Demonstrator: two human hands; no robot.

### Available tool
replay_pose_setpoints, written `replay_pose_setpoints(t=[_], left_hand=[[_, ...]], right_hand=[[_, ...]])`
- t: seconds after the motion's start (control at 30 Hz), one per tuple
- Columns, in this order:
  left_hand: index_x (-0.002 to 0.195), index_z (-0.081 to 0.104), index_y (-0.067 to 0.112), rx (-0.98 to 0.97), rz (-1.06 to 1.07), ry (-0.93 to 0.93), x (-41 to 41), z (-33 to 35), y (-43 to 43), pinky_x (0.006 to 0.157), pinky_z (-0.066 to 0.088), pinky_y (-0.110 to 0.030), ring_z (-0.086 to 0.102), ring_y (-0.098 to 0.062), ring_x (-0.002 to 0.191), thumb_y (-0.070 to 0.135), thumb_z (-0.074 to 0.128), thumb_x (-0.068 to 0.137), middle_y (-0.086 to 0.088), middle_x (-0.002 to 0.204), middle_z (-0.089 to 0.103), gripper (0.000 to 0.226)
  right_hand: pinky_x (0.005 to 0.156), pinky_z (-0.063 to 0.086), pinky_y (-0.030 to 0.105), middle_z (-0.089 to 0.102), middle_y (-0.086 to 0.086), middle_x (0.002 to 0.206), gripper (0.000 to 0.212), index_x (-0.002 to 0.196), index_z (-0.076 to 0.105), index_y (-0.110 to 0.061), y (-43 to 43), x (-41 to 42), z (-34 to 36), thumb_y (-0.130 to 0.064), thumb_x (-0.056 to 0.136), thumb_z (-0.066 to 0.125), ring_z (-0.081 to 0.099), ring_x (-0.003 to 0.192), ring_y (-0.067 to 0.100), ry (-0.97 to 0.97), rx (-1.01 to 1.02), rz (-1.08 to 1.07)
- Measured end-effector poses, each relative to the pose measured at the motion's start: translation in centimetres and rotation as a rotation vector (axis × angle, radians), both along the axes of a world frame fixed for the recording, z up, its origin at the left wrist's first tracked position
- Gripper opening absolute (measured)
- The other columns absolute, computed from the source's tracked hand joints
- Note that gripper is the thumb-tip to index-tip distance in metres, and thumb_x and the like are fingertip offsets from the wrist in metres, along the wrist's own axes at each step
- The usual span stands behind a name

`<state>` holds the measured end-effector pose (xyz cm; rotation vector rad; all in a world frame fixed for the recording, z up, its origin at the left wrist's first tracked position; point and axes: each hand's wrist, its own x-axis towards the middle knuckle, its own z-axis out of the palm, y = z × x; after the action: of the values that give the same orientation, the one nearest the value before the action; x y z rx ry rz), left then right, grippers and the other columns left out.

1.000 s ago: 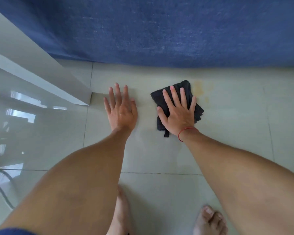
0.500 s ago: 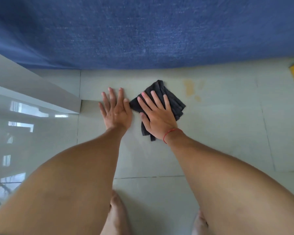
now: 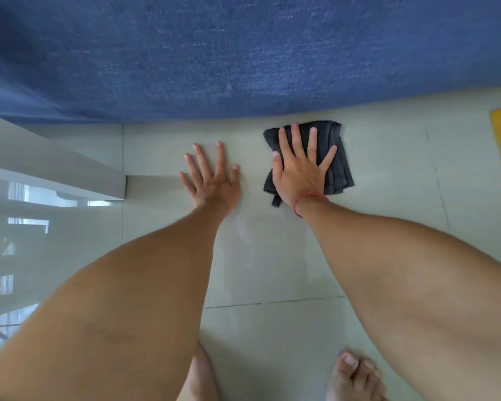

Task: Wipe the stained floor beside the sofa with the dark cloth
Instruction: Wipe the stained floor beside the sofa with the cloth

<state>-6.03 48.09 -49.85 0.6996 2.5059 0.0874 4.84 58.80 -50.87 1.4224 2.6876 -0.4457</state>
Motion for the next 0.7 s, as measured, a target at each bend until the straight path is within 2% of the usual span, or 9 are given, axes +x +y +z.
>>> replay_pose_setpoints(t=[0.17,0.3,0.37,0.43,0.57,0.7], left_hand=[[0.149,-0.016,0.041,-0.014,0.006,-0.066,-0.3,0.6,0.1,0.116,-0.016,-0.049,-0.028,-0.025,0.145,0.052,0.013,0.099,-0.003,0.156,-0.032,0.059],[0.149,-0.017,0.042,-0.028,0.000,-0.094,-0.4,0.9,0.2,0.117,-0.015,-0.049,-0.030,-0.025,0.144,0.051,0.013,0.099,-0.003,0.155,-0.034,0.058],[0.149,-0.017,0.042,-0.028,0.002,-0.100,-0.4,1.0,0.2,0.117,-0.015,-0.048,-0.030,-0.025,0.144,0.050,0.014,0.099,-0.003,0.155,-0.033,0.059],[0.149,-0.016,0.042,-0.025,-0.001,-0.100,-0.4,1.2,0.1,0.117,-0.015,-0.048,-0.029,-0.025,0.144,0.051,0.014,0.099,-0.003,0.156,-0.033,0.059],[0.149,-0.015,0.042,-0.023,-0.003,-0.101,-0.5,1.0,0.1,0.116,-0.016,-0.048,-0.030,-0.024,0.144,0.051,0.015,0.099,-0.003,0.156,-0.033,0.059],[0.148,-0.016,0.042,-0.026,-0.002,-0.084,-0.4,0.8,0.2,0.115,-0.017,-0.047,-0.030,-0.024,0.144,0.051,0.014,0.099,-0.003,0.156,-0.033,0.059]], right_hand=[[0.113,-0.005,0.063,0.016,-0.011,0.161,0.051,0.151,0.024,-0.031,-2.6,-1.5,0.2,-0.039,0.100,0.028,0.005,0.150,0.023,0.064,-0.007,0.148],[0.119,-0.002,0.052,0.017,-0.011,0.160,0.051,0.151,0.023,-0.031,-4.5,2.5,0.3,-0.036,0.101,0.029,0.008,0.150,0.020,0.058,-0.015,0.298],[0.119,-0.003,0.046,0.018,-0.012,0.160,0.051,0.151,0.024,-0.032,-4.3,4.9,0.3,-0.037,0.100,0.028,0.010,0.150,0.018,0.050,-0.012,0.295],[0.119,-0.003,0.044,0.016,-0.013,0.160,0.052,0.151,0.023,-0.034,-3.2,6.4,0.2,-0.040,0.099,0.026,0.009,0.150,0.016,0.027,-0.001,0.199],[0.118,-0.003,0.053,0.007,-0.012,0.162,0.053,0.151,0.015,-0.037,-0.1,5.3,0.0,-0.043,0.099,0.023,0.002,0.150,0.019,-0.016,0.002,-0.030],[0.112,-0.005,0.066,0.007,-0.008,0.162,0.052,0.151,0.017,-0.035,0.9,2.1,-0.2,-0.040,0.100,0.023,-0.001,0.150,0.027,-0.011,0.018,-0.083]])
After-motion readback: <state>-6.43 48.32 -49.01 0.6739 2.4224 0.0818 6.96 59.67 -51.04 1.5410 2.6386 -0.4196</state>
